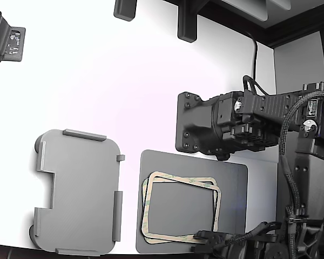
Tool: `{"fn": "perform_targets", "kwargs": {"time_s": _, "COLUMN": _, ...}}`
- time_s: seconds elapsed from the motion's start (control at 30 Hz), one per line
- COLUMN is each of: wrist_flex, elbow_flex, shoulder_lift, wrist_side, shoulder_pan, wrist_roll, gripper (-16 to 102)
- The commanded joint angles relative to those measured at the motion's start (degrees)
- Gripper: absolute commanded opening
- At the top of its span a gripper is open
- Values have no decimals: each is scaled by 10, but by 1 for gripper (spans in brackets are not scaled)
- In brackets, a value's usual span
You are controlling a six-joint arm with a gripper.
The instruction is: Grab top frame and put it into gray box.
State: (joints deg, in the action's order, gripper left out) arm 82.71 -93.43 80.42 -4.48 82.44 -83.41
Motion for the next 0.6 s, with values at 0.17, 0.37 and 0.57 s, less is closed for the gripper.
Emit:
{"fn": "perform_targets", "kwargs": {"time_s": 0.17, "wrist_flex": -8, "elbow_flex": 6, "shoulder_lift": 15, "wrist_side": 1, "shoulder_pan": -5, "wrist_roll": 2, "gripper": 46}}
{"fn": "perform_targets", "kwargs": {"time_s": 0.37, "wrist_flex": -13, "elbow_flex": 4, "shoulder_lift": 16, "wrist_side": 3, "shoulder_pan": -5, "wrist_roll": 4, "gripper": 45}}
{"fn": "perform_targets", "kwargs": {"time_s": 0.57, "wrist_flex": -25, "elbow_flex": -8, "shoulder_lift": 18, "wrist_side": 4, "shoulder_pan": -5, "wrist_roll": 7, "gripper": 38}}
